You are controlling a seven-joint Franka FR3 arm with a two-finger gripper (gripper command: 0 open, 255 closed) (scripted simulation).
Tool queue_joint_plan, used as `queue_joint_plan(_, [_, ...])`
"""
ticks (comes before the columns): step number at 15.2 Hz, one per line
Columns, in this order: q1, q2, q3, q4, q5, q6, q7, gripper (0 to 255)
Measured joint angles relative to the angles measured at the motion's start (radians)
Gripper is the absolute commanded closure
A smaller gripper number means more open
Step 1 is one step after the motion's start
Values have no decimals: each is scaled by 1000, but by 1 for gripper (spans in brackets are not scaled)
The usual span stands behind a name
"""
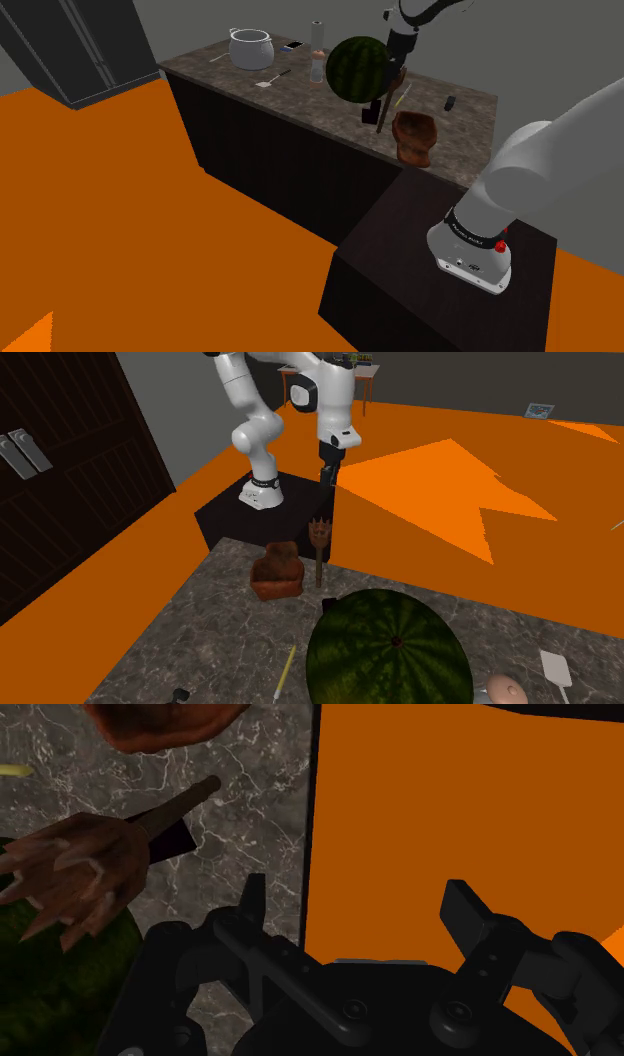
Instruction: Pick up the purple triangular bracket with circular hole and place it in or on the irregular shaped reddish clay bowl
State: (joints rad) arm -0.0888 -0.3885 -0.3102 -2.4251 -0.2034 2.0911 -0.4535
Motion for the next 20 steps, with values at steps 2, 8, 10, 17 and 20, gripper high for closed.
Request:
queue_joint_plan(2, [0,69,-33,21,9,53,-46,0])
queue_joint_plan(8, [-5,288,-123,139,90,196,-218,0])
queue_joint_plan(10, [-16,374,-149,180,137,214,-290,0])
queue_joint_plan(17, [-95,660,-151,381,324,266,-514,0])
queue_joint_plan(20, [-148,787,-126,499,392,264,-588,0])
